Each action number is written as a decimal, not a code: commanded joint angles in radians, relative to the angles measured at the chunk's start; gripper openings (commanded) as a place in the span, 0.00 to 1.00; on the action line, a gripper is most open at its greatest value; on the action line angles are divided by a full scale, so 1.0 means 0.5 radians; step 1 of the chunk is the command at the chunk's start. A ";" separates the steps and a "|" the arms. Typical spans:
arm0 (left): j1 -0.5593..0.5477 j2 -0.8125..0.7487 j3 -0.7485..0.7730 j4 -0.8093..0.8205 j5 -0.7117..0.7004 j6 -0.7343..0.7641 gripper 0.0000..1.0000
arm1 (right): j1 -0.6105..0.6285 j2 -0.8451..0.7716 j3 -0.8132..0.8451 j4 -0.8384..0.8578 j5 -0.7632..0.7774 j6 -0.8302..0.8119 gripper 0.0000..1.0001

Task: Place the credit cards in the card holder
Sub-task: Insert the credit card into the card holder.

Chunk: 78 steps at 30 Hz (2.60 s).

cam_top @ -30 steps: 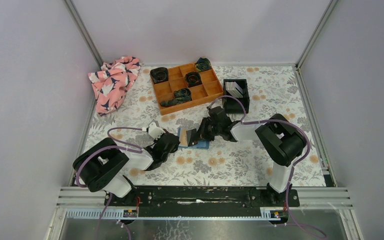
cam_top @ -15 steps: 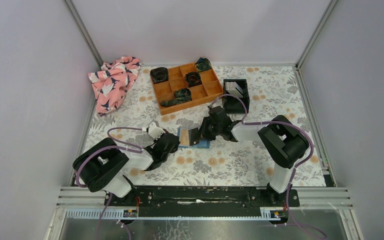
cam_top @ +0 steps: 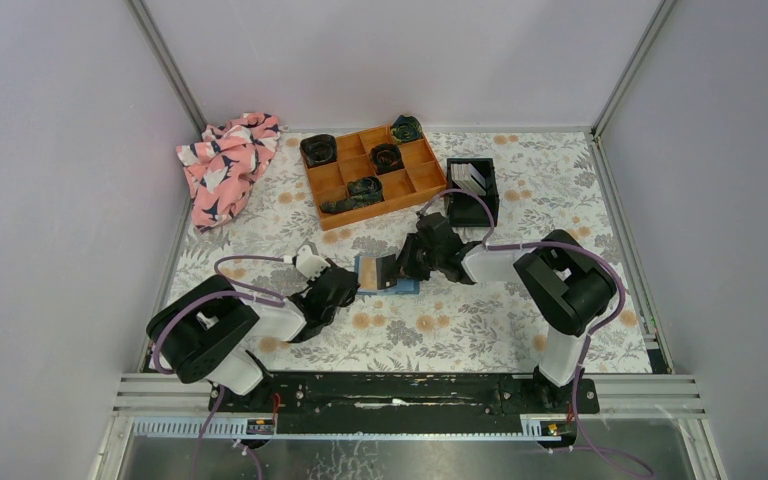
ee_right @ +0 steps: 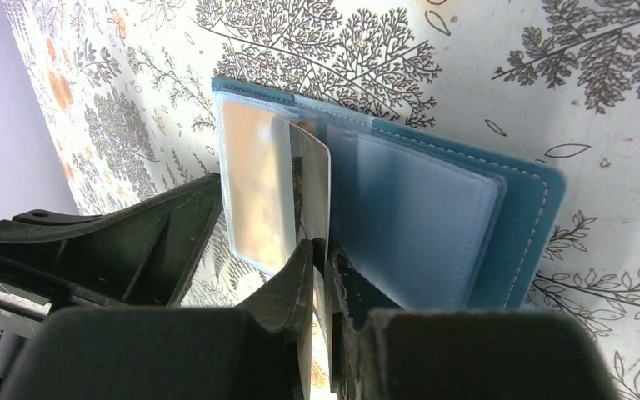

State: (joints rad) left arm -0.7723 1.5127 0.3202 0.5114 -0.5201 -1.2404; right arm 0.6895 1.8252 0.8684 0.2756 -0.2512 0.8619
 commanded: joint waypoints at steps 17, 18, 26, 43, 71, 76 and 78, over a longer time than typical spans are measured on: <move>-0.071 0.102 -0.098 -0.478 0.165 0.051 0.00 | 0.118 -0.026 0.051 -0.324 0.426 -0.139 0.40; -0.070 0.104 -0.096 -0.477 0.165 0.053 0.00 | 0.118 -0.036 0.063 -0.359 0.439 -0.156 0.41; -0.071 0.122 -0.078 -0.499 0.161 0.063 0.00 | 0.118 -0.121 0.135 -0.485 0.522 -0.272 0.46; -0.069 0.128 -0.076 -0.509 0.151 0.065 0.00 | 0.118 -0.199 0.135 -0.507 0.644 -0.303 0.21; -0.069 0.187 -0.061 -0.480 0.160 0.070 0.00 | 0.159 -0.045 0.241 -0.487 0.546 -0.322 0.07; -0.070 0.188 -0.061 -0.477 0.158 0.075 0.00 | 0.186 -0.017 0.279 -0.486 0.539 -0.319 0.06; -0.071 0.193 -0.058 -0.480 0.160 0.075 0.00 | 0.198 -0.012 0.298 -0.489 0.539 -0.316 0.06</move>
State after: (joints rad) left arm -0.7914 1.5318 0.3229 0.5182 -0.5545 -1.2461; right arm 0.7647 1.8034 0.9775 0.0349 0.0223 0.7136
